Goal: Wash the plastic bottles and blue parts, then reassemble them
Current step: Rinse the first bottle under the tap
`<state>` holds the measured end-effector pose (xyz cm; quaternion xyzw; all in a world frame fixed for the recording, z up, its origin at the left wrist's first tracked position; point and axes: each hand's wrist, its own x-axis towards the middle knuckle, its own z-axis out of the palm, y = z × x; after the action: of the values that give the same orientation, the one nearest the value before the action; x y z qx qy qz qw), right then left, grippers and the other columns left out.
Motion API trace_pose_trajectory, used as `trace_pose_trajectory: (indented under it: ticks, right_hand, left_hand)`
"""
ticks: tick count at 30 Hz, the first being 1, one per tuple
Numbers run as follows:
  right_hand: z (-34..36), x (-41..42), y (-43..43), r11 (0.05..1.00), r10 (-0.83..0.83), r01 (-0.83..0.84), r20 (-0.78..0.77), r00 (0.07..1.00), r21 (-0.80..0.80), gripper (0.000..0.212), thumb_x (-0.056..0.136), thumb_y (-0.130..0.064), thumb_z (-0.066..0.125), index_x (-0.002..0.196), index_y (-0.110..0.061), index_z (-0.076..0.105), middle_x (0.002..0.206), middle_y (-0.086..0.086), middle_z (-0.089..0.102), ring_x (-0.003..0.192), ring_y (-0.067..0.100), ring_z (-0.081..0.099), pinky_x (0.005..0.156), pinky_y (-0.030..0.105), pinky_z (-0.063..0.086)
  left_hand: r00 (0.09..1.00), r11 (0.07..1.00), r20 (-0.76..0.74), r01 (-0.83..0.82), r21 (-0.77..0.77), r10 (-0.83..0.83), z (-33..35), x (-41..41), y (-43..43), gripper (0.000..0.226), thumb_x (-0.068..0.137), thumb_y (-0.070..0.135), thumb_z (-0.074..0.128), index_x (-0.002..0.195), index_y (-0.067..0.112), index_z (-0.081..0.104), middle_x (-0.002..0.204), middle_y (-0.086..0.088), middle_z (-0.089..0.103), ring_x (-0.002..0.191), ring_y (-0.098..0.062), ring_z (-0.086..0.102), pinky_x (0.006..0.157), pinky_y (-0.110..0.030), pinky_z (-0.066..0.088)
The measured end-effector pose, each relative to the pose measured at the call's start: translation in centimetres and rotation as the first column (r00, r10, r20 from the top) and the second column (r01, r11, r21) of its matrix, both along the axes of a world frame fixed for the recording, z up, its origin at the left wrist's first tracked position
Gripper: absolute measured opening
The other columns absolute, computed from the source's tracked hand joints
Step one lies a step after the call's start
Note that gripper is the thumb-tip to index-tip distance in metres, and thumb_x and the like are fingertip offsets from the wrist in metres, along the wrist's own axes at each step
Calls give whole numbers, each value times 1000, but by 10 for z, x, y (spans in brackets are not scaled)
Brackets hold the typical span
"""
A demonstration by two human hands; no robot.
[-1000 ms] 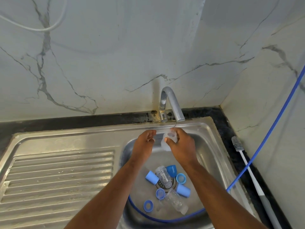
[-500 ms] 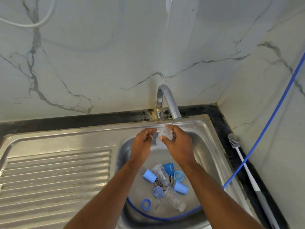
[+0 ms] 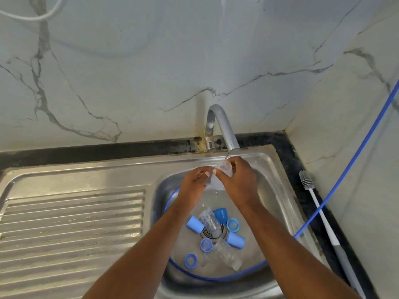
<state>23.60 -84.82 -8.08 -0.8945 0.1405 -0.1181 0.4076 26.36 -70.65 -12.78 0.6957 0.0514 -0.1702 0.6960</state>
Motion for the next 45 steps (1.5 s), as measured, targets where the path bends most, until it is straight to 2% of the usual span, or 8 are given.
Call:
trace_pose_trajectory:
  ticks: [5,10,18,22,28,36,40,45]
  right_hand:
    - [1,2,-1,982,-48,60,-66,997,180,31,84,-42,77,105,-23,66,92,-9,70,87,6,66,73,23,54]
    - [-13,5,-11,572,125,106,-214,969,814,22,96,-4,60,112,-15,69,111,9,74,105,25,70,92,40,58]
    - [-20,14,-16,376,110,308,-372,922,874,19,98,-9,57,113,-4,68,107,19,73,96,27,70,89,41,56]
    - [-28,13,-17,352,87,264,-312,946,898,20,96,-1,57,114,1,67,102,17,74,90,25,72,74,32,60]
    - [-37,1,-22,402,99,135,-190,977,906,34,93,10,54,123,-2,65,112,15,73,104,27,71,81,31,58]
    - [-34,-14,-5,594,256,133,-343,904,793,26,96,-29,68,119,-17,66,105,2,75,96,18,72,87,39,59]
    - [-29,-10,-1,912,143,11,-341,929,411,41,80,-23,82,117,-20,64,101,-5,73,91,13,70,84,34,58]
    - [-13,-8,0,982,146,-127,-140,979,138,52,74,-19,83,118,-31,58,103,-15,65,89,7,61,77,18,48]
  left_hand:
    - [975,958,-222,-34,-285,-32,13,-9,-6,27,102,36,58,119,18,67,116,-13,73,108,-31,70,85,-45,61]
    - [966,952,-254,-42,-304,-38,13,-2,7,19,103,22,55,119,17,63,120,-18,69,101,-29,70,80,-39,61]
    - [992,981,76,109,-158,-98,10,1,20,63,84,-13,70,137,17,57,131,4,66,120,-12,63,88,-29,58]
    - [984,981,47,177,-80,-174,6,0,20,70,81,-6,76,142,17,52,131,0,64,118,-14,64,88,-26,57]
    - [959,963,-134,230,-139,-248,-10,-10,17,52,83,23,80,132,20,62,122,-5,71,115,-23,68,96,-42,58]
    - [988,987,-11,157,15,-157,-10,-20,4,50,84,13,82,125,19,56,112,1,70,99,-10,67,75,-21,53]
    - [975,982,-121,181,-49,-186,-13,-23,13,43,86,4,76,121,26,64,117,3,71,109,-12,65,82,-24,51]
    - [982,997,-175,70,-19,-72,-8,-10,22,46,94,-8,53,125,24,64,128,-1,65,113,-13,59,91,-32,48]
